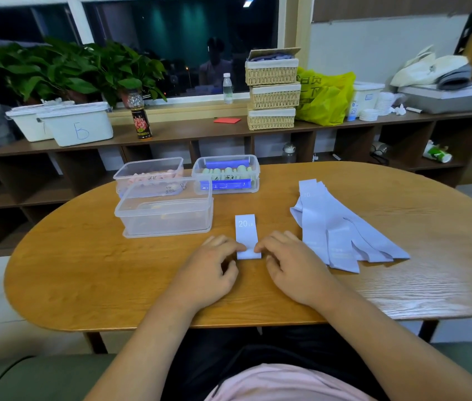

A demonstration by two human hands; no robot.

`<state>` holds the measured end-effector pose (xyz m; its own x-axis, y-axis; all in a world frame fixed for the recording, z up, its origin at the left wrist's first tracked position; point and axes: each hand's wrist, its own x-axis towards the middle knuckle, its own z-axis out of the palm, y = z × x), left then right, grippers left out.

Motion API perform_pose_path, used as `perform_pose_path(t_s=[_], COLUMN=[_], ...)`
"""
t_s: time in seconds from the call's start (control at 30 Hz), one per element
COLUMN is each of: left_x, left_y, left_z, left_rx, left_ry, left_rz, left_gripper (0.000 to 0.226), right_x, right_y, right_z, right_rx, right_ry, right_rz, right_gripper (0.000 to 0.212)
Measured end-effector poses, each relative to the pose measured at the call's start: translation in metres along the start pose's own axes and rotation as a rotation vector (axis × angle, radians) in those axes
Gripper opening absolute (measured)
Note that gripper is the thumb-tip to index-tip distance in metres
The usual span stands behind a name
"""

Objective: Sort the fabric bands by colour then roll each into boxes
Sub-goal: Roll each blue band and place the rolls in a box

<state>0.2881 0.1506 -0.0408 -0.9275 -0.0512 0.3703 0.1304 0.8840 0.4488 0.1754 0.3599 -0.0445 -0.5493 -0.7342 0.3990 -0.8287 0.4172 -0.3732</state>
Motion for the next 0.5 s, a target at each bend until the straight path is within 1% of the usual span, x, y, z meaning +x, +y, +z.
perform_pose_path(t_s=[0.1,0.23,0.37,0.5], left_x=[0.0005,-0.0005,0.0035,0.0052], left_y=[0.0006,0.0018,0.0006,-0.0001], left_z=[-0.0003,-0.0007,0.0016,0.0034], left_rx=[0.036,0.049,0.088,0.114], left_ry=[0.015,0.013,-0.009,-0.011], left_rz=[-0.016,0.022,-0.001,-0.014], left_gripper=[0.046,0.039,0.044,0.047], right_x=[0.0014,0.0033,0.0023,0.0015], right_y=[0.0013,0.0003,0.0007,0.0009], right_z=[0.0001,0.0007,0.0021,0.0019], right_rx=[-0.014,-0.052,-0.066,-0.039], right_ry=[-0.011,-0.035,-0.034,0.008], right_rz=[0.033,0.061,0.079,0.063], right_gripper=[0.035,0.042,0.047,0.045])
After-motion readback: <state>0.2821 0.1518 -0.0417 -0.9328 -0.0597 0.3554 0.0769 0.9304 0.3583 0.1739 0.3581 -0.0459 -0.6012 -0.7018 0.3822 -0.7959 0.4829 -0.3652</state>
